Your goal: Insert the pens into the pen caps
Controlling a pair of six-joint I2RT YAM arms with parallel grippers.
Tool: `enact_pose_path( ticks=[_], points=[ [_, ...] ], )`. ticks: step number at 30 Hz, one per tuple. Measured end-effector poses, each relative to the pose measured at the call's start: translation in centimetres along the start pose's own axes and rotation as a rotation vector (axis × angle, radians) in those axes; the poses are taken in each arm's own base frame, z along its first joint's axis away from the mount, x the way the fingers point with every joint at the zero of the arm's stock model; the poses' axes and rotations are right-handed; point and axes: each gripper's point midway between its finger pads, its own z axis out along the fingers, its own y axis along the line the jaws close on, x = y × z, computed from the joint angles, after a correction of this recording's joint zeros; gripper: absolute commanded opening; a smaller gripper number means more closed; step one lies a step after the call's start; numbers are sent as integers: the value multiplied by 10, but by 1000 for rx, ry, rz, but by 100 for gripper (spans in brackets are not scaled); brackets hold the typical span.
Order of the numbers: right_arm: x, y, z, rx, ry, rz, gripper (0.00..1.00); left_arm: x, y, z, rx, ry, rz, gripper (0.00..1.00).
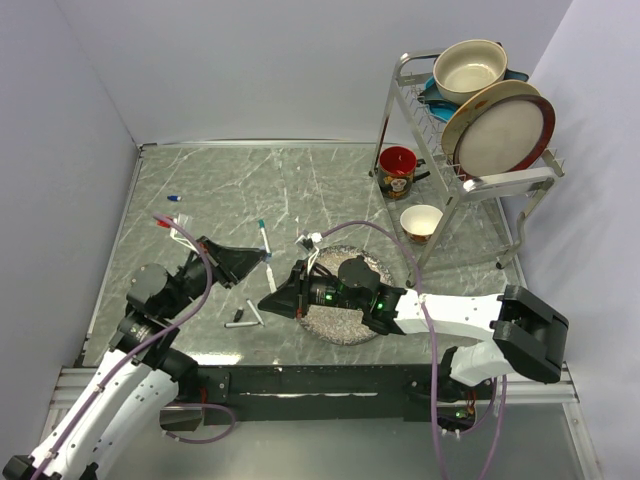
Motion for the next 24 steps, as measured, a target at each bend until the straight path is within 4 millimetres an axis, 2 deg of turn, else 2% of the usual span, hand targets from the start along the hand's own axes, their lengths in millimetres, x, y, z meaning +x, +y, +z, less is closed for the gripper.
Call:
enact_pose_path(
  ticks=[13,24],
  points=[
    [1,-1,0,9,11,5,0,8,2,-4,35,2,13,1],
    [-4,14,-1,-30,31,-23,0,13,-13,-18,130,-10,37,3]
  ],
)
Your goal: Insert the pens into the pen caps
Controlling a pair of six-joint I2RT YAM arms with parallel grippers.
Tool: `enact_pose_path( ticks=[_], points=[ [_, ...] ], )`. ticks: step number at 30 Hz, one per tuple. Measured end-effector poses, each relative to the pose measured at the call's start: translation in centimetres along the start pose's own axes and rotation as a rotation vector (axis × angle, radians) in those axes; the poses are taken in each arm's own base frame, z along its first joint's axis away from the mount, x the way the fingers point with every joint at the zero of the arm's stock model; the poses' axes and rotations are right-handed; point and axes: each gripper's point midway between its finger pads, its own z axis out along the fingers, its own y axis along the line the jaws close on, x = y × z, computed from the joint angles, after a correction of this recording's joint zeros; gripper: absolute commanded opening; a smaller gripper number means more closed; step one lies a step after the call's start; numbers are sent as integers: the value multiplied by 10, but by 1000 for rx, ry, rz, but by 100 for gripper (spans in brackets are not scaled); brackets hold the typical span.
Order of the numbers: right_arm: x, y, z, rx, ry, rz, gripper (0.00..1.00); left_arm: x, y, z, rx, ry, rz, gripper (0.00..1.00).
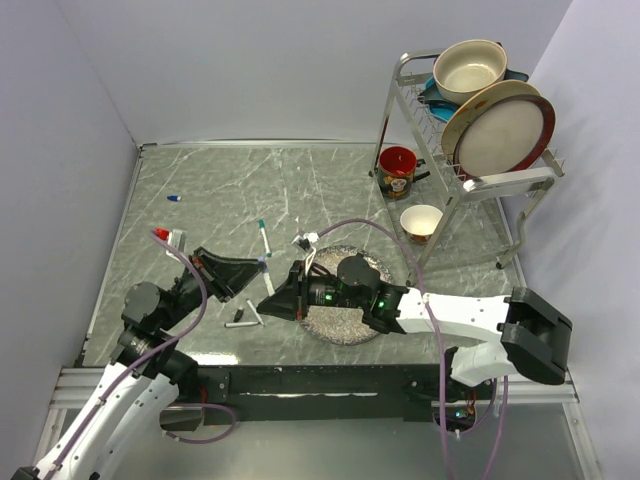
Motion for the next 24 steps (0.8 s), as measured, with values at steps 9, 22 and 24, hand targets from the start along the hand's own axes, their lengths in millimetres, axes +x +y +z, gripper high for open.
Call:
enact_pose_path(
  ticks=[9,22,24],
  points=[
    [-12,18,-9,-56,-25,-55,0,5,-10,-4,41,32,-3,54],
    [-22,45,-19,-138,-44,-106,0,-6,-44,-7,136,56,40,83],
    [-19,44,-20,-134,-31,-106,0,-4,-49,-6,165,76,47,89]
  ],
)
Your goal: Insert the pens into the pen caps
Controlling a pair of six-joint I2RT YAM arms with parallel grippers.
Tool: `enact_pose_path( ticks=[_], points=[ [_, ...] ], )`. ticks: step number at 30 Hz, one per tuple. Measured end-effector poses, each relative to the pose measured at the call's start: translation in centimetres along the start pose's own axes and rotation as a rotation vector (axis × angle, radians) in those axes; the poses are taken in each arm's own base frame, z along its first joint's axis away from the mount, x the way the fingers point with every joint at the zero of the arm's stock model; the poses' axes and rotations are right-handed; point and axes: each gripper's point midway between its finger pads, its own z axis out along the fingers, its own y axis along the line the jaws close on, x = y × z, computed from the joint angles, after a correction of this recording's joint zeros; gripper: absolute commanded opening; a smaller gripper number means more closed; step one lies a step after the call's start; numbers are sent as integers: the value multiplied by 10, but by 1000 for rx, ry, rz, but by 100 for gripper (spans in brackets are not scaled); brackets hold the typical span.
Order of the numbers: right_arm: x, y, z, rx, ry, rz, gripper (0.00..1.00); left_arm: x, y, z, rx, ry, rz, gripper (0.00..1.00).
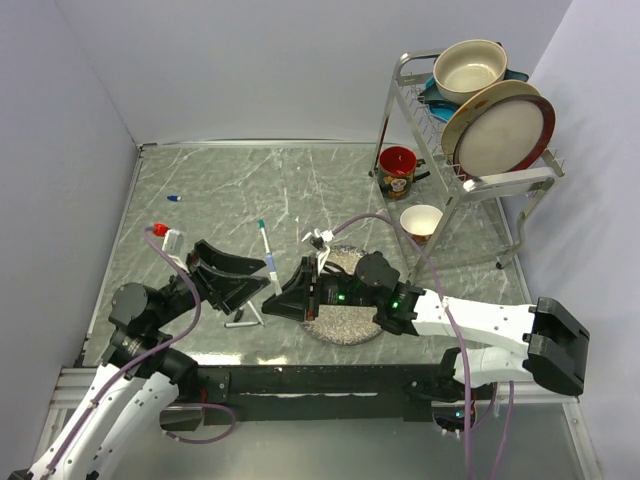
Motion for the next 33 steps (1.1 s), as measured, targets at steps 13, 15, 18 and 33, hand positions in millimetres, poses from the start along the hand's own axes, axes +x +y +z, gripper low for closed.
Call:
enact_pose_path(
  ticks=[13,15,18,33],
  points=[
    [15,12,-1,-25,50,-14,0,-12,-12,14,43,37,34,79],
    [15,14,-1,-30,52,-17,0,-11,-9,17,43,47,29,74],
    [16,14,-1,-32,54,-19,0,-10,-10,19,52,55,21,66],
    [18,15,-1,-34,63,-17,0,-4,-13,17,94,72,17,25]
  ],
)
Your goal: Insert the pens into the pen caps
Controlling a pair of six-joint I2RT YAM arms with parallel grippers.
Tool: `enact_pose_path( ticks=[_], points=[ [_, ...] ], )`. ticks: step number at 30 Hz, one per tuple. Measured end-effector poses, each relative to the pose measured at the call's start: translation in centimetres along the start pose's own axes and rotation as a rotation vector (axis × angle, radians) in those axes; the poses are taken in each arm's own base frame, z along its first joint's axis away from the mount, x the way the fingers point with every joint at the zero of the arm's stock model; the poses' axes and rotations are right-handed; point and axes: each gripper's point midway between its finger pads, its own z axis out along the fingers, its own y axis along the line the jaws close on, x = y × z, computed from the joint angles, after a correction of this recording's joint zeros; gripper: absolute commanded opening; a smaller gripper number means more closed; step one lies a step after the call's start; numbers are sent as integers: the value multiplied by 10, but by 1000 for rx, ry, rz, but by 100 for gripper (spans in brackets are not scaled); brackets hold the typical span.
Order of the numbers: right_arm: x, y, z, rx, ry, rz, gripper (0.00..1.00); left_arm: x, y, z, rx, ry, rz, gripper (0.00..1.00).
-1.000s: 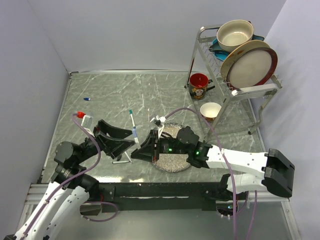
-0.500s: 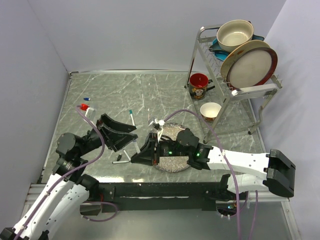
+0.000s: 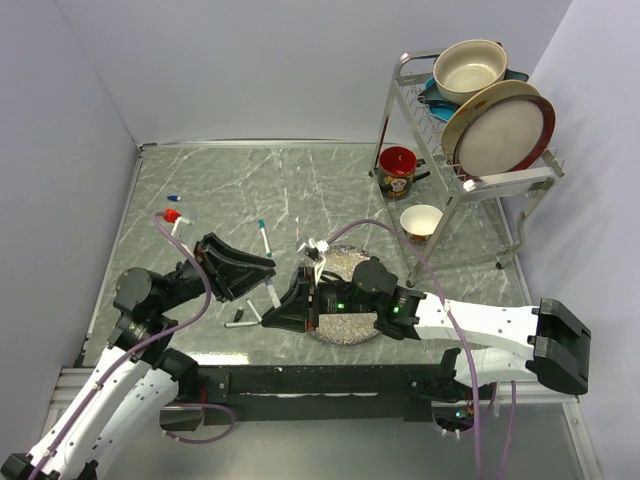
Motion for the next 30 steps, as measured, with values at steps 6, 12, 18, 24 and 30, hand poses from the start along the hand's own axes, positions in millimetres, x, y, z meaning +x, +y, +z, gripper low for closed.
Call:
enact_pose_path(
  ticks=[6,12,18,24,30],
  points=[
    [3,-3,0,16,15,11,0,5,-1,-2,14,2,-10,1],
    [3,-4,3,37,35,24,0,7,-2,-10,39,-57,-14,1],
    [-2,-7,6,85,77,43,0,2,2,-12,49,-123,-40,1],
    [-10,-9,8,120,117,35,0,-7,3,-15,69,-210,-59,1],
    [-9,-17,4,102,162,71,0,-5,13,-20,53,-257,-91,1]
  ],
)
